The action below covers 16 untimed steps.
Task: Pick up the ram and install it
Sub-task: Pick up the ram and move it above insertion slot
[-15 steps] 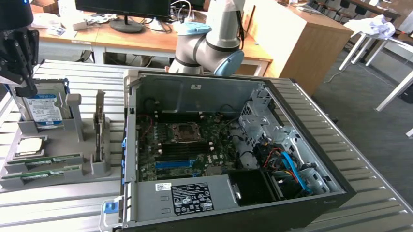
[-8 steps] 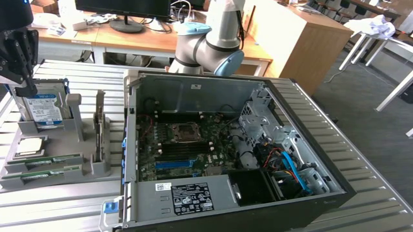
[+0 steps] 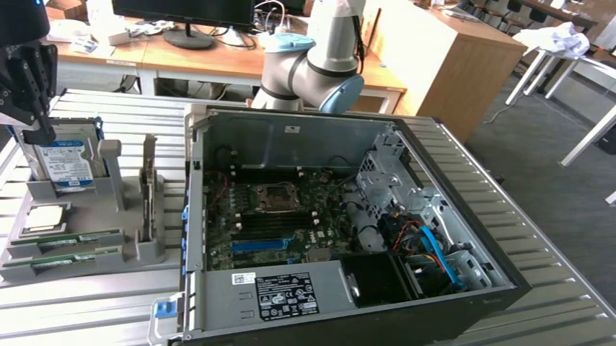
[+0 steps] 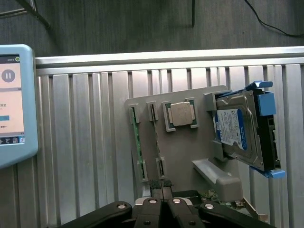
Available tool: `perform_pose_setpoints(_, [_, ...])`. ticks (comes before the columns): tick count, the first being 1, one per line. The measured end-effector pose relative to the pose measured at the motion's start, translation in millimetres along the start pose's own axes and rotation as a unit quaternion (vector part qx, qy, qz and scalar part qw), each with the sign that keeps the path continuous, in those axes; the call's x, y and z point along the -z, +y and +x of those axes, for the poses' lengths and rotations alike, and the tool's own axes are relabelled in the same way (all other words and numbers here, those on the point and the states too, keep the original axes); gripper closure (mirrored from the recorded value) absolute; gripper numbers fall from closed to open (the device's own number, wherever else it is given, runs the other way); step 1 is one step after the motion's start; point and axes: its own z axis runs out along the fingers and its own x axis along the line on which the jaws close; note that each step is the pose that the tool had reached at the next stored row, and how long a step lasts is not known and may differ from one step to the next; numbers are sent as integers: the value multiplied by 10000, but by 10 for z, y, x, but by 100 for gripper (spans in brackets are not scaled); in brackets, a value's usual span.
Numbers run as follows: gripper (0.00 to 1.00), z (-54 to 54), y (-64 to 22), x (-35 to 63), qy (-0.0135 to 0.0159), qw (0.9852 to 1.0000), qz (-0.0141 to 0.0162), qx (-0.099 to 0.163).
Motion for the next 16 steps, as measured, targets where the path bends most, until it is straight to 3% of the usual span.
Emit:
perform_pose_setpoints(3, [89,0,0,0,0,10000,0,0])
perform_pose_setpoints(5, [77,1,0,0,0,10000,0,0])
perform_pose_setpoints(8, [71,2,0,0,0,10000,0,0])
perform_pose_setpoints(9, [64,2,0,0,0,10000,0,0])
perform_pose_setpoints(16, [64,2,0,-1,1,10000,-1,0])
